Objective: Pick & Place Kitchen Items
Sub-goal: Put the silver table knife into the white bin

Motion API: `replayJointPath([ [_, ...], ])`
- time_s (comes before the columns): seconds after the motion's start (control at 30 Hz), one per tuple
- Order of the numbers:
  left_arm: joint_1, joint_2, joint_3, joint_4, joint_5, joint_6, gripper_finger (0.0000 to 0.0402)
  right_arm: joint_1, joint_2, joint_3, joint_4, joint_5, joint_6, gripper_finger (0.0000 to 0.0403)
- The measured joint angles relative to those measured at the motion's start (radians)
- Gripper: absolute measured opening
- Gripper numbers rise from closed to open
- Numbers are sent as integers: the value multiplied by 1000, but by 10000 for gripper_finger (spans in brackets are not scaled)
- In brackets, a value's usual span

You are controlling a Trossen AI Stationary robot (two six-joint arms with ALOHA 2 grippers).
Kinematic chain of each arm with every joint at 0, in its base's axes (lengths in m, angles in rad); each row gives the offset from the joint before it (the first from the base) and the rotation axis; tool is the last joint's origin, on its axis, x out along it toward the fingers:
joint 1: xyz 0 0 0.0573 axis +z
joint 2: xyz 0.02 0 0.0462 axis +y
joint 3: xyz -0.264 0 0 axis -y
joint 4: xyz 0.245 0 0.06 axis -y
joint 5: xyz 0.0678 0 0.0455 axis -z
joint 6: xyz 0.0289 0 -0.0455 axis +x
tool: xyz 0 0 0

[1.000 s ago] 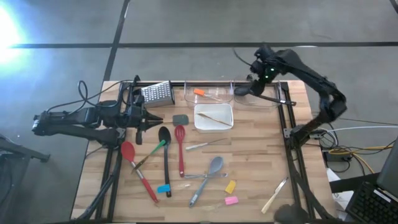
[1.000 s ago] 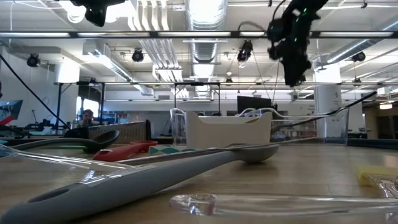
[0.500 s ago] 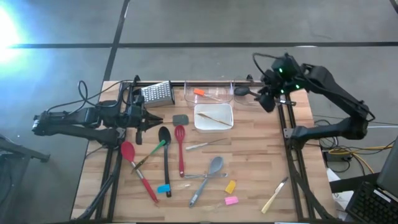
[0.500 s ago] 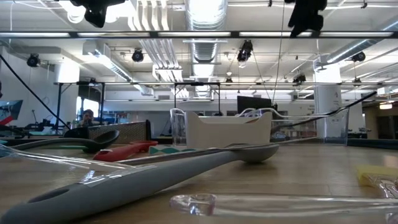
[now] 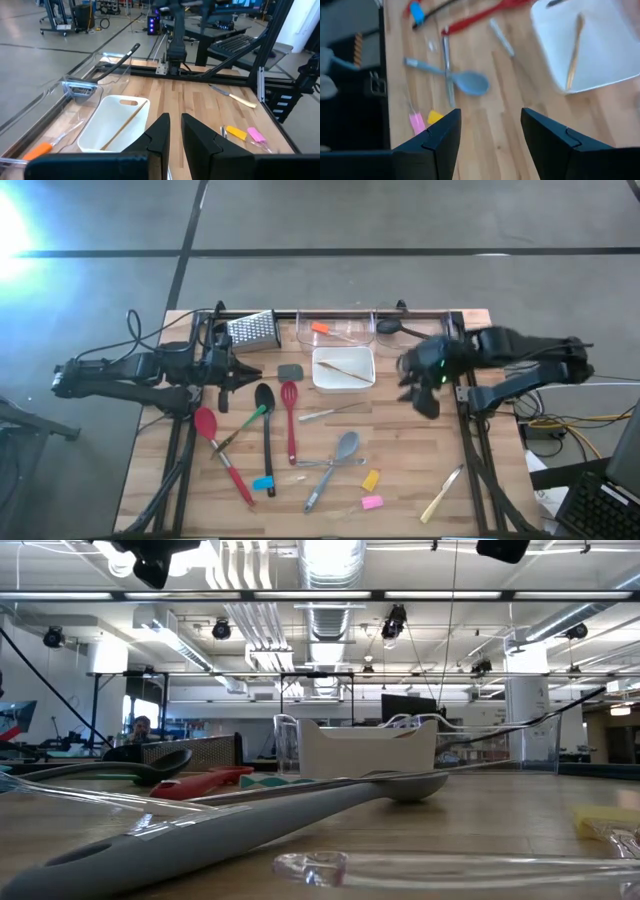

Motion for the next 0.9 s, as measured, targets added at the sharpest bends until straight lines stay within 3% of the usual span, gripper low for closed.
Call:
replayJointPath([
  [0.37,0,0,0,-4,0,0,53,280,133,-142,107,135,156,195],
  [0.63,0,0,0,-9,0,0,53,373,273,-164,263,192,81,165],
  [0.9,0,0,0,-9,0,1,53,372,400,-162,429,195,-19,140],
])
